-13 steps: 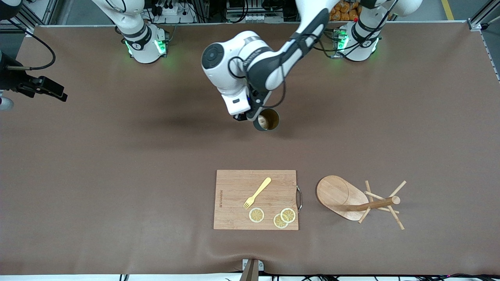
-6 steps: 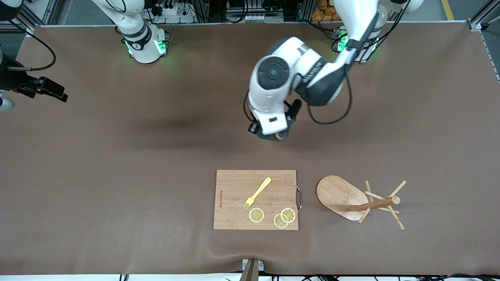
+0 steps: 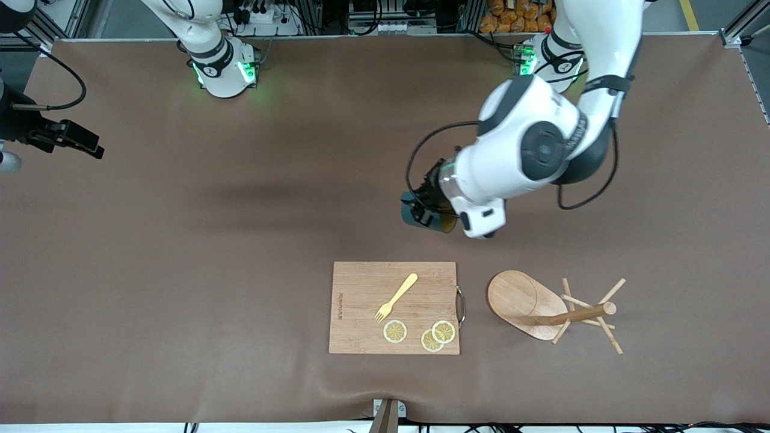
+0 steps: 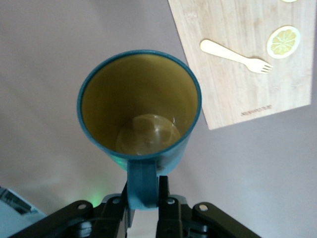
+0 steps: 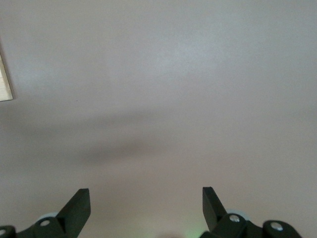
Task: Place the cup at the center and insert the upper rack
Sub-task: 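Lift the mug and carry it toward the wooden mug stand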
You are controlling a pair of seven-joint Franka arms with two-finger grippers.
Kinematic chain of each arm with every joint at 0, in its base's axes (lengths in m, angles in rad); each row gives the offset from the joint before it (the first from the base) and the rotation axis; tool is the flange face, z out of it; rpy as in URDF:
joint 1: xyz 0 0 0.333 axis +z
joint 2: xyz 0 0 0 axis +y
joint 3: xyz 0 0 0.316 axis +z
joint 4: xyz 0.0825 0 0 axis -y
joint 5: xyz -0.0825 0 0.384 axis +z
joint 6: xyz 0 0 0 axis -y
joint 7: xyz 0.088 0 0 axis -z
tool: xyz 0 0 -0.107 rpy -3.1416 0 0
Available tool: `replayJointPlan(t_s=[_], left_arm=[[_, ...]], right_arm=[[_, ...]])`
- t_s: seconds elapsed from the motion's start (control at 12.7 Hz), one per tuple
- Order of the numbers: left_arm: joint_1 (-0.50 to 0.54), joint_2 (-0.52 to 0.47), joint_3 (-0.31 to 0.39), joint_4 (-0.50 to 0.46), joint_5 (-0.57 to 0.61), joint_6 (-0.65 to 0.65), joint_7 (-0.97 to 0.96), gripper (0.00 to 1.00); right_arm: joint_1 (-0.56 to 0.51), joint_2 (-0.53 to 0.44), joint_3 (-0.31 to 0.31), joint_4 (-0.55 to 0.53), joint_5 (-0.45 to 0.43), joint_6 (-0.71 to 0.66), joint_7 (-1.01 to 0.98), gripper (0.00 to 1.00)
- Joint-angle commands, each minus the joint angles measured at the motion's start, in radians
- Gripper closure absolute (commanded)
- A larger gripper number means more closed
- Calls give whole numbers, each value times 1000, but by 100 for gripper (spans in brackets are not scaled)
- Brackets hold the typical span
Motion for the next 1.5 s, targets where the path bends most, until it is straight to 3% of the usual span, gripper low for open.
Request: replayJointPlan(t_s=[0.0,0.4,1.03,1.42], left_arm=[[46,-23,-10,-25,-98,10,49,100],[131,-23,-7,-25,-311,14,110,100],[373,21,-5,-36,-752,-16,313,100],[519,97,-4,-36,-915,-140,416,100]], right_arm=[[-7,-11,7,-7,10,18,10,0],[19,-6,13,-12,16,58,10,0],[12,-8,7,-18,20,64,10,0],[22,-14,13,-16,32,60,11,0]])
